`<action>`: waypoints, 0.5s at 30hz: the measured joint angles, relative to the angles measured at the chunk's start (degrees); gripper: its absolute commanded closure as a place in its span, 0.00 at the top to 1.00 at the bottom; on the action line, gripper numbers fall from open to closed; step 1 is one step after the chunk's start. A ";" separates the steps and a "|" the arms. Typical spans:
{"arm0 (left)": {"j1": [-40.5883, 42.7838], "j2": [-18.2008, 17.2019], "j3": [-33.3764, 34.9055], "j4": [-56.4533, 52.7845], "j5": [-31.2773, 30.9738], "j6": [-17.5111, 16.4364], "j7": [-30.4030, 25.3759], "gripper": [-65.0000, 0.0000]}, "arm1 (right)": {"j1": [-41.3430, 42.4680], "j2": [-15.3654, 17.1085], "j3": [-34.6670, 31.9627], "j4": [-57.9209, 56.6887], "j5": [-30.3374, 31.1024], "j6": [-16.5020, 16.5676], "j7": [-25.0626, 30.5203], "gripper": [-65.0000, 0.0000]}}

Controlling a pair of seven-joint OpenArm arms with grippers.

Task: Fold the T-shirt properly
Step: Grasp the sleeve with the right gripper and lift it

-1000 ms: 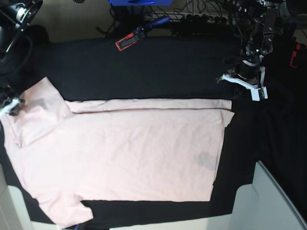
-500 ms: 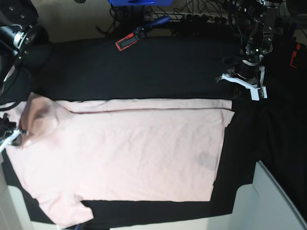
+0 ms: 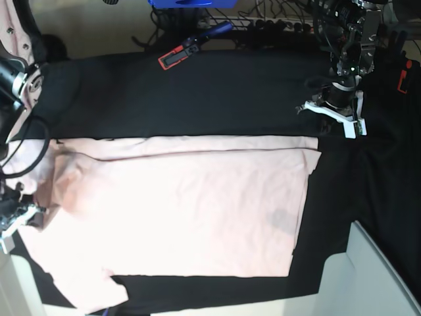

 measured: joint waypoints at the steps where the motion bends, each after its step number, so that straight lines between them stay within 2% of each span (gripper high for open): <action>1: 0.00 0.00 0.00 -0.02 0.02 0.00 0.02 0.00 | 0.57 0.13 0.00 -1.29 -0.07 0.00 0.17 0.00; 8: 0.04 0.00 0.00 -0.07 0.00 0.00 -0.04 0.00 | 3.50 -0.20 0.00 -3.58 -0.17 -0.04 0.07 0.00; 11: 0.04 -0.02 0.00 -0.07 0.00 0.00 -0.07 0.00 | 4.90 -0.02 -2.54 -3.54 -0.15 -0.04 0.57 0.00; 15: 0.22 -0.02 0.00 -0.07 0.02 0.00 -0.07 0.00 | 5.66 0.09 -6.16 -4.81 0.07 0.00 5.05 0.00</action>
